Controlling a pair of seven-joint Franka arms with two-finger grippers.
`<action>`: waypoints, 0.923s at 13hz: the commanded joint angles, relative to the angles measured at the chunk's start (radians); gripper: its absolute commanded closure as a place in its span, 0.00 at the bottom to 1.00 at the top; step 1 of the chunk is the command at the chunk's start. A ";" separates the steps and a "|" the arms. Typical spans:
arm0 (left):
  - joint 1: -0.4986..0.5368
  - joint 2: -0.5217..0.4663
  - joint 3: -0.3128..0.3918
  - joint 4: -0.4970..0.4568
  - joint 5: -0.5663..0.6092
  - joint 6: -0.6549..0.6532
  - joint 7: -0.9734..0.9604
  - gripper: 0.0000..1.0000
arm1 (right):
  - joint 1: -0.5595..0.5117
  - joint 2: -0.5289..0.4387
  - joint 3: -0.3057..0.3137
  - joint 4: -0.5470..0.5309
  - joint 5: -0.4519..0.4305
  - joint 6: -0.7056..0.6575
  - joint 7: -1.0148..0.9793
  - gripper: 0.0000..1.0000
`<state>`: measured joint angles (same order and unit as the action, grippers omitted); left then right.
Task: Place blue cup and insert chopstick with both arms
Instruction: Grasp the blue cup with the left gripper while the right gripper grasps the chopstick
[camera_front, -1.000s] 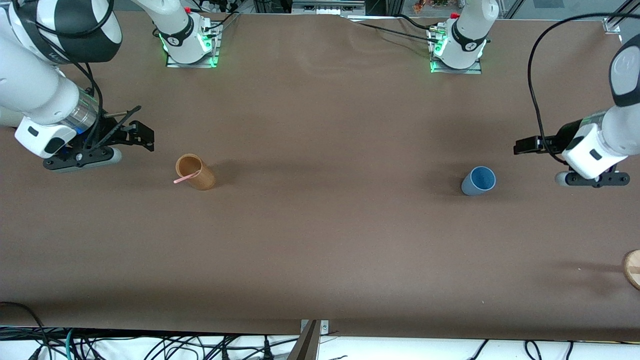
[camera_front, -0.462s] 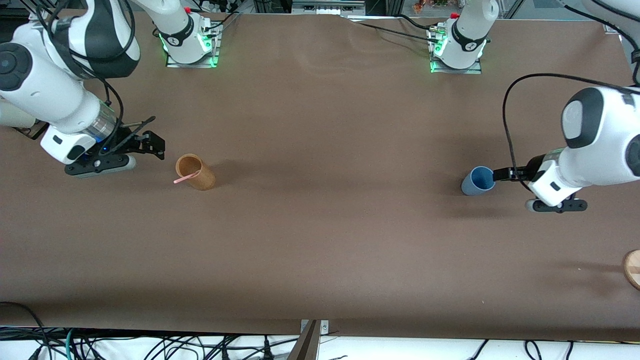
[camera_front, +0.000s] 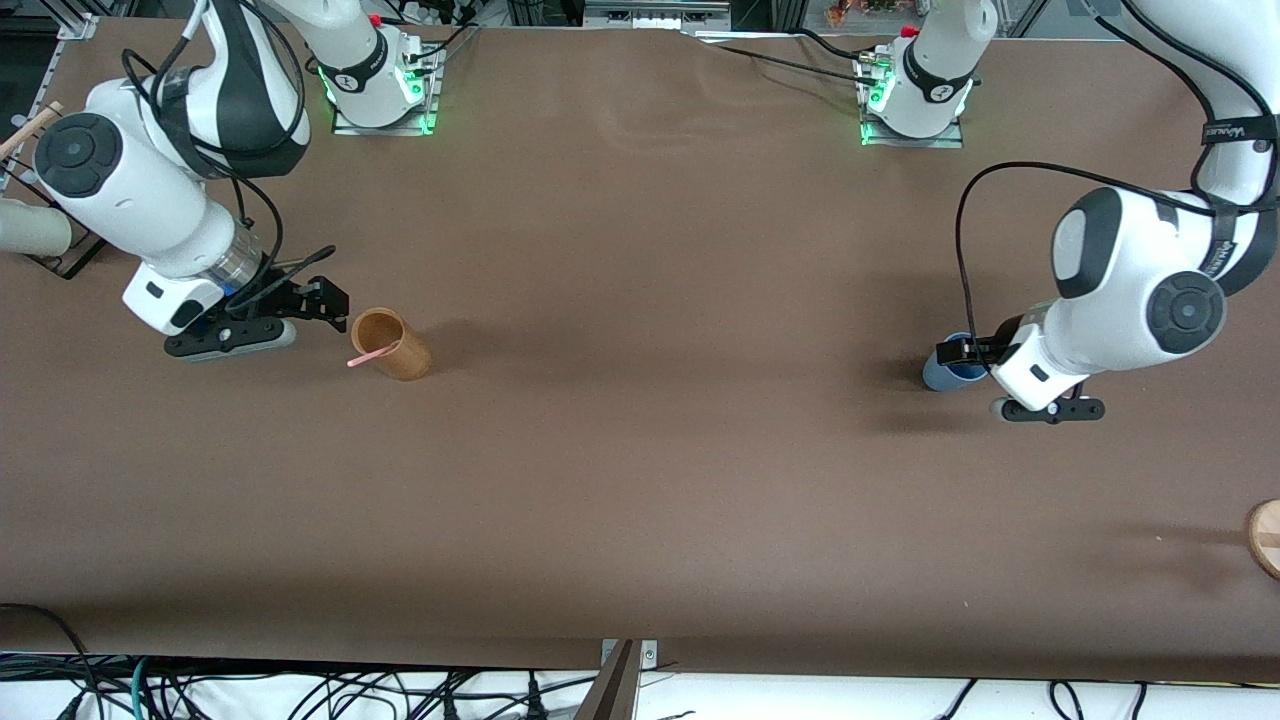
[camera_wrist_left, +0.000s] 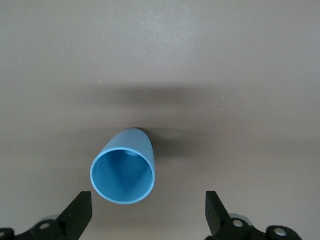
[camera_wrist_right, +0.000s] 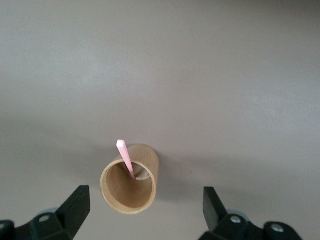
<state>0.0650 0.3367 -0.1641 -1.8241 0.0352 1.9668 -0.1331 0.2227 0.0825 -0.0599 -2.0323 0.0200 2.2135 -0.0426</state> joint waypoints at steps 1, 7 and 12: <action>0.015 -0.028 -0.035 -0.093 0.055 0.092 -0.040 0.00 | -0.002 -0.018 0.020 -0.069 0.006 0.092 0.000 0.00; 0.030 -0.073 -0.057 -0.228 0.057 0.204 -0.051 0.00 | 0.010 0.072 0.022 -0.083 0.005 0.244 0.000 0.06; 0.032 -0.085 -0.057 -0.322 0.055 0.311 -0.051 0.00 | 0.021 0.105 0.022 -0.112 0.005 0.336 0.001 0.31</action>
<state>0.0782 0.2957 -0.2035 -2.0819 0.0665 2.2348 -0.1700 0.2409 0.2027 -0.0401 -2.1159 0.0200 2.5181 -0.0416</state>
